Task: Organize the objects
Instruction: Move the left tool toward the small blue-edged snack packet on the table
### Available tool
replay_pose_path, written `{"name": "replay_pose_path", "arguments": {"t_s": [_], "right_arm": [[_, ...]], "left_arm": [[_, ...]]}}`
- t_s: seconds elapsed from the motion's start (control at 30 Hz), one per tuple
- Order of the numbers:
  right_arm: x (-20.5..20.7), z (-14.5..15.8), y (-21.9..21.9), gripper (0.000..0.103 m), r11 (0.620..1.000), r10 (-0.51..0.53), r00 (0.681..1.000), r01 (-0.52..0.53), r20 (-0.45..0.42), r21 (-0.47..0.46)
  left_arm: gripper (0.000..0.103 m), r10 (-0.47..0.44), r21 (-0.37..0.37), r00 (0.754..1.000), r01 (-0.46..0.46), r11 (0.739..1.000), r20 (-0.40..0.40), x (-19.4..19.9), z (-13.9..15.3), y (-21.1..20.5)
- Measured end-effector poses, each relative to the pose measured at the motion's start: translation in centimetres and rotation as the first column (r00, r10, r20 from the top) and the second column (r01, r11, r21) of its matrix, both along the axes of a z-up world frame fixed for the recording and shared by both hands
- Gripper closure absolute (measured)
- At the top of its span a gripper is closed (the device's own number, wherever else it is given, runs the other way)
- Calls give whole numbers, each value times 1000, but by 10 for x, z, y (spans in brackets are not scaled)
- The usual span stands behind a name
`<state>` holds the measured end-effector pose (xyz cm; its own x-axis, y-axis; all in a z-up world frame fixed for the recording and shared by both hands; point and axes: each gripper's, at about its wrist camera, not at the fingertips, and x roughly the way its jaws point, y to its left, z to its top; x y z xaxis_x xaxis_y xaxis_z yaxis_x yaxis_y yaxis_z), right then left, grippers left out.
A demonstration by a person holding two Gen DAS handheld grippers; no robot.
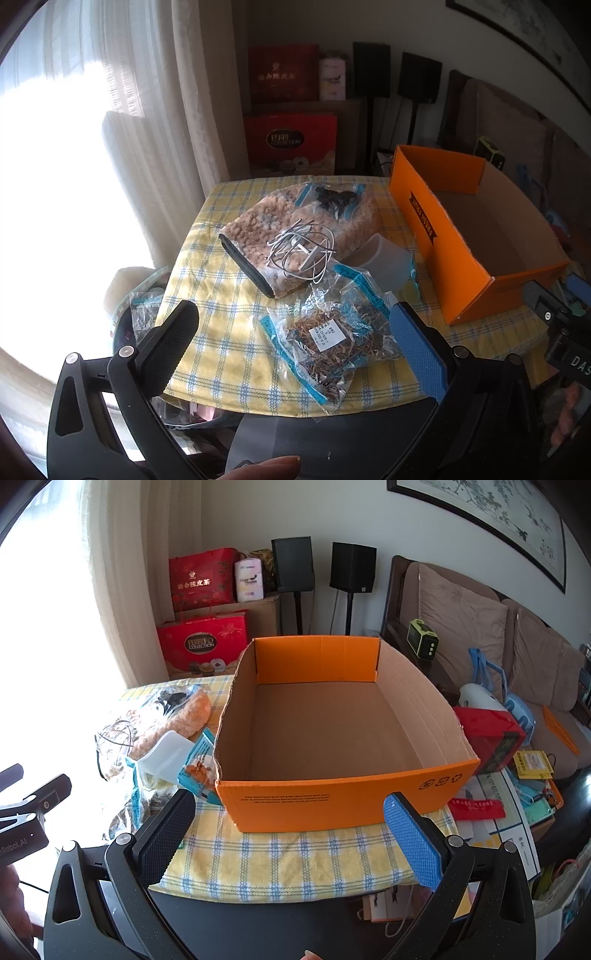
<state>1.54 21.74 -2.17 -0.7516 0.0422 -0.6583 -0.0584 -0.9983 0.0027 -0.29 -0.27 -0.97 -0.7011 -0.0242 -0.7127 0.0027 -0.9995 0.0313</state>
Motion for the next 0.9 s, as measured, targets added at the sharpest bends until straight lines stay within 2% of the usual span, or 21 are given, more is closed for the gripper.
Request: {"name": "replay_pose_path", "arguments": {"t_s": [0.17, 0.4, 0.67, 0.9], "right_arm": [[-1, -2, 7, 0, 1000, -12, 1000, 12, 6, 0], [-3, -4, 20, 0, 999, -34, 999, 34, 9, 5], [-9, 1, 54, 0, 993, -117, 993, 117, -1, 12], [-12, 5, 64, 0, 991, -135, 991, 135, -8, -5]], "left_arm": [[0, 6, -17, 1000, -6, 1000, -3, -3, -5, -5], [0, 5, 14, 1000, -5, 1000, 10, -8, -10, -18], [0, 24, 53, 999, -25, 998, 33, -14, -18, -35], [0, 5, 72, 1000, -6, 997, 20, -16, -12, -32]]}}
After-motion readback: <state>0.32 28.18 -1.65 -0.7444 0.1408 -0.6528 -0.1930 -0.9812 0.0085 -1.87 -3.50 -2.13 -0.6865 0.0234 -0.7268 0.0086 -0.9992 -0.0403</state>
